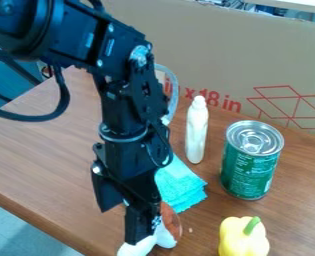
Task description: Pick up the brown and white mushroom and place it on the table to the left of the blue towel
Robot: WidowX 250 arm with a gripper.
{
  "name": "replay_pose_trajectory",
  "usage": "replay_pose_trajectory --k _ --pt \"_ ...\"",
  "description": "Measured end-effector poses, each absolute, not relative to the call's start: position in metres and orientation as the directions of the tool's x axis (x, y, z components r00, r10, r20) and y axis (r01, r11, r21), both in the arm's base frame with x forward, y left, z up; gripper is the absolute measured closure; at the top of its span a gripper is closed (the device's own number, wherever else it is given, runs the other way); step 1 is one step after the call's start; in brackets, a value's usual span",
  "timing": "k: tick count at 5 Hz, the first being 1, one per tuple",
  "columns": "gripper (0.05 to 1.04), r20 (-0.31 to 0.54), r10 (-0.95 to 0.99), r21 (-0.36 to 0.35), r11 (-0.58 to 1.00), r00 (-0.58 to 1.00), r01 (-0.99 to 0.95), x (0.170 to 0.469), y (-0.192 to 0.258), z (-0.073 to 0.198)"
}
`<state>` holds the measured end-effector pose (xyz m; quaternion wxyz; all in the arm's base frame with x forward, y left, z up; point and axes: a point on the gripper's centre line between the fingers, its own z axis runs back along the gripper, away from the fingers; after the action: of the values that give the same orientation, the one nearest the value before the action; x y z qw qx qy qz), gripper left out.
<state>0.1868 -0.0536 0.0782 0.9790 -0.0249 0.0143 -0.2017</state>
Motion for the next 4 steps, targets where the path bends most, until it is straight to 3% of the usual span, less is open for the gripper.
replay_pose_trajectory --k 4 --pt "0.083 -0.093 -0.366 -0.096 0.929 0.926 0.358 0.189 -0.042 0.036"
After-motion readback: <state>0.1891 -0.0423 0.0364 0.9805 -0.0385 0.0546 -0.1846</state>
